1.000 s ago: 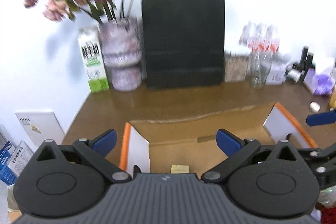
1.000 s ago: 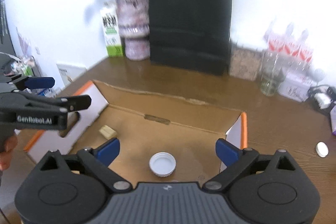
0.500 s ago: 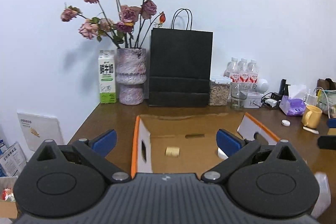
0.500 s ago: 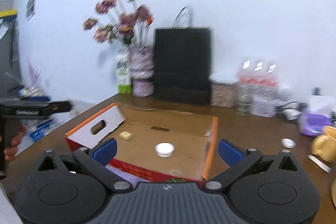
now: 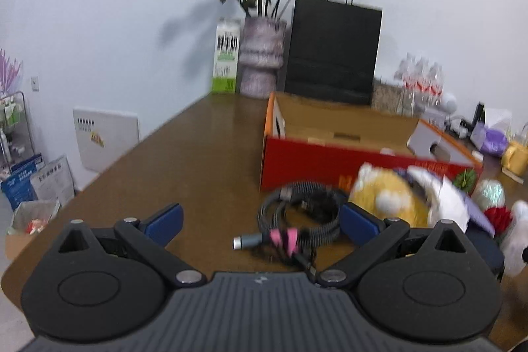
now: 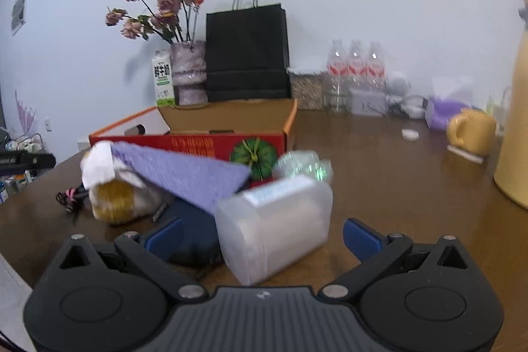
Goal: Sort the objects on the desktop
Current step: 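Grasp the clear plastic container with the right gripper, then grasp the braided black cable with the left gripper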
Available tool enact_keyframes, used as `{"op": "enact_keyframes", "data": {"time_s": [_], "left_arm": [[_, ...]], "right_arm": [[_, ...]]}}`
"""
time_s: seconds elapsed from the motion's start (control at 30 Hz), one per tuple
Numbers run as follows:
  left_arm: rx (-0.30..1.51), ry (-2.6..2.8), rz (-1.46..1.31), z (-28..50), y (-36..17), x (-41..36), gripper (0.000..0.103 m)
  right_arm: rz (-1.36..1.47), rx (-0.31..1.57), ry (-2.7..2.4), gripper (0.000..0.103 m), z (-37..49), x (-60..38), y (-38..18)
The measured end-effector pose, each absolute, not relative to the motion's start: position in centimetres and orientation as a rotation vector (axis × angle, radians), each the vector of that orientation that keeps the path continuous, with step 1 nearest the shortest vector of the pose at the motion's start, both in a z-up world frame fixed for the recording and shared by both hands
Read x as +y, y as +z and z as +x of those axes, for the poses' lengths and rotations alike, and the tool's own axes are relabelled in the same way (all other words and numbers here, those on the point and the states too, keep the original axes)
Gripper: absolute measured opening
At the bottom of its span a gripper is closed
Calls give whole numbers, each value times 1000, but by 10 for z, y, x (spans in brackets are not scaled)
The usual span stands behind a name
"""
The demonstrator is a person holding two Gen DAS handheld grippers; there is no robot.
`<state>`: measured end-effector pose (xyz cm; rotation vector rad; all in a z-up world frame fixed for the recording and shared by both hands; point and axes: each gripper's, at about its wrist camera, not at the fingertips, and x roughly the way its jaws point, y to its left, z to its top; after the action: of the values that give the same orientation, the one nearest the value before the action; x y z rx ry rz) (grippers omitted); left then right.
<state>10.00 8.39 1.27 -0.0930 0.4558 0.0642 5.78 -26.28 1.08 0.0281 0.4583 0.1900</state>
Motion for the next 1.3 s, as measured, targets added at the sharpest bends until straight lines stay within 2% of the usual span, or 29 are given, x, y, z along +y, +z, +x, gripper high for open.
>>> {"op": "enact_keyframes", "data": {"time_s": [0.87,0.9,0.97,1.3], "left_arm": [[603,-6,50,149,-5,70,103],[607,-13,57,152,-6,69,103],[611,-29,66,156,-6,68,103],[650,-84,49,178,-9,70,103]], "right_arm": [[-10,542,302,103,109,-277,0],[-7,541,308,102,111,-278,0],[2,535,328,91,112,-279,-1],[16,514,278,90,110,-284,0]]}}
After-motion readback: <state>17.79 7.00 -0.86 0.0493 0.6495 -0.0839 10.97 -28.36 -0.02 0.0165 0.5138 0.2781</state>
